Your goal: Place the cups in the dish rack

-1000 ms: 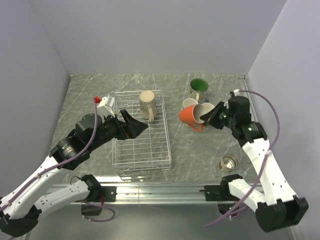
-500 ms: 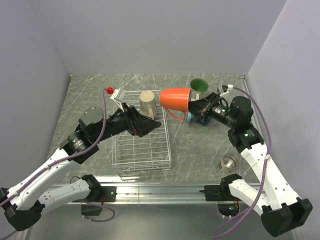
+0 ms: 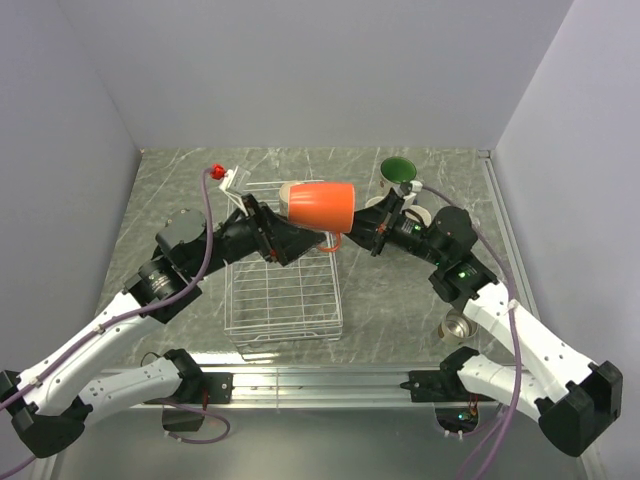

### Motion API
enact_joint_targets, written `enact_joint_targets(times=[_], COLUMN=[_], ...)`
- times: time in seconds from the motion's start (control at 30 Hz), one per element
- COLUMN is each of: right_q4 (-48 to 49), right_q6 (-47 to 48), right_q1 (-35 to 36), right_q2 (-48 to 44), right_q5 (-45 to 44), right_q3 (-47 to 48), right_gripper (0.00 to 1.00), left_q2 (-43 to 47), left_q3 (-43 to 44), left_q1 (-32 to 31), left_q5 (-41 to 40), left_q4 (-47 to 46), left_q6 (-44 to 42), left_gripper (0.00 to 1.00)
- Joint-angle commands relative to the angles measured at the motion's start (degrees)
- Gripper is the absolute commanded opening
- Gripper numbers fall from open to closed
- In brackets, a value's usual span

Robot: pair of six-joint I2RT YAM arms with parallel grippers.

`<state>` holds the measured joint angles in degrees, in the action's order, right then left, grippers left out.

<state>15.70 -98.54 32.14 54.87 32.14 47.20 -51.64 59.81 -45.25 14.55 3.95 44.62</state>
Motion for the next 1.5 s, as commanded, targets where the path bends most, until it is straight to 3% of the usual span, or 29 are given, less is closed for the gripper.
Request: enact_joint_targets(times=[0.0,0.1,0.13,0.3,0.33,0.43,0.63,0.73,0.77,0.87,1.07,1.23,1.47], right_q4=[10.57,12.59,13.73,24.79,25.86,28.24,27.8,22.64,17.92,6.24,-16.52,-28.69,-38.46], right_q6=[-4.11,-4.99,-6.56,-12.11,-13.24,-14.13,-12.38,-8.27,-6.85,-0.44,12.04,19.96,23.13], right_q1=[2.31,4.33,4.86,7.84,8.11,8.38,8.55,8.11,7.5,5.23,-2.33,-10.25,-12.63], right_q2=[1.19,2.52,2.69,6.38,6.91,8.67,9.82,8.59,7.45,4.56,-4.4,-12.93,-20.85], right_q5=[-2.26,-3.66,-4.36,-7.35,-7.44,-7.1,-6.39,-5.6,-4.99,-3.32,-1.82,0.37,0.03], right_q3=[2.54,2.02,1.41,-2.11,-2.37,-2.2,-2.11,-2.38,-2.29,-1.85,-2.99,-6.06,-8.26], right_gripper=[0.0,0.0,0.0,0.0,0.0,0.0,0.0,0.32,0.48,0.64,0.67,0.66,0.65], left_q2=[0.22,-0.3,-0.57,-1.62,-1.45,-0.92,-0.04,-1.01,-1.18,-0.84,-1.36,-7.67,-15.77], left_q3=[1.45,2.24,2.5,3.65,3.82,4.43,8.02,11.71,12.43,13.93,13.75,13.49,11.74], left_q1=[-0.27,-0.36,-0.36,-0.27,-0.36,-0.27,-0.36,-0.27,-0.27,-0.36,-0.27,1.65,14.66], left_q5=[-0.75,-0.4,0.21,2.42,2.16,0.58,-4.34,-9.08,-11.36,-14.36,-24.29,-32.9,-27.3], left_q4=[-5.25,-5.27,-5.18,-5.09,-4.65,-2.64,4.03,12.29,14.14,19.95,27.51,32.87,32.1], left_q6=[-0.41,-0.15,-0.24,0.38,0.29,-0.23,-2.69,-5.85,-6.73,-9.55,-12.8,-15.0,-18.43], left_gripper=[0.88,0.68,0.52,0.24,0.11,0.0,0.0,0.0,0.0,0.0,0.0,0.0,0.0])
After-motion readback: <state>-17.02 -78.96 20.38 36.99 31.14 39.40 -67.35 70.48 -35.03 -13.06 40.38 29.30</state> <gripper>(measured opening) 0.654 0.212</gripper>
